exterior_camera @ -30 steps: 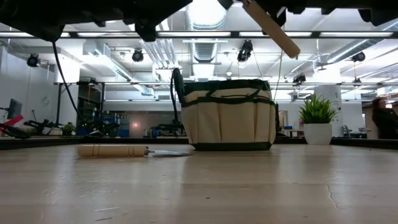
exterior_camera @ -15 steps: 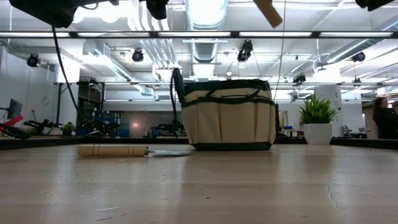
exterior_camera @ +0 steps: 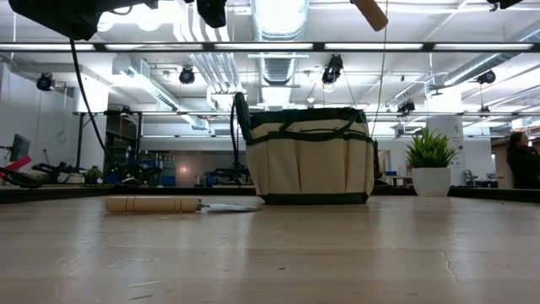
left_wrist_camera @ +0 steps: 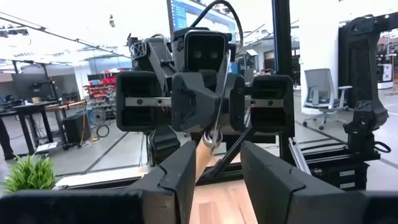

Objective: Pick & Place Garden tools in Gardening bag
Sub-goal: Put the brown trowel into the brown bag

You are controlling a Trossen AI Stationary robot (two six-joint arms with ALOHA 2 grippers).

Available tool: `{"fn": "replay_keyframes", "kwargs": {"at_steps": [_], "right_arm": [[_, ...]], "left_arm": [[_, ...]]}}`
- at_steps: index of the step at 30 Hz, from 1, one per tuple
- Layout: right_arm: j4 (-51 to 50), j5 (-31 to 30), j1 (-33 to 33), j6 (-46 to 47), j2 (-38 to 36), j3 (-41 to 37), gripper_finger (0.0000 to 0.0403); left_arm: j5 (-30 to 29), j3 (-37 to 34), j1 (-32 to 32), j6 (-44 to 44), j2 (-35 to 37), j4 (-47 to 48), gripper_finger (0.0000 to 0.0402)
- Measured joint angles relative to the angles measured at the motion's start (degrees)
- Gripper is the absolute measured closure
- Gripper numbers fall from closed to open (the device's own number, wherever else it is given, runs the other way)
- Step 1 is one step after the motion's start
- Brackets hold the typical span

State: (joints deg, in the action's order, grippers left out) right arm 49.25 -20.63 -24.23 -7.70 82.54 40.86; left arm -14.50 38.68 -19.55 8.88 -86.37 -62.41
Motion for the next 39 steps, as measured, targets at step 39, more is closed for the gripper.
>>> {"fn": "replay_keyframes", "kwargs": {"at_steps": [39], "right_arm": [[-1.07,-0.27,1.38,2.77,0.04,-0.04,0.0394]], "left_arm": [[0.26,4.79,1.36,0.28,-3.58,0.46,0.0343]]}}
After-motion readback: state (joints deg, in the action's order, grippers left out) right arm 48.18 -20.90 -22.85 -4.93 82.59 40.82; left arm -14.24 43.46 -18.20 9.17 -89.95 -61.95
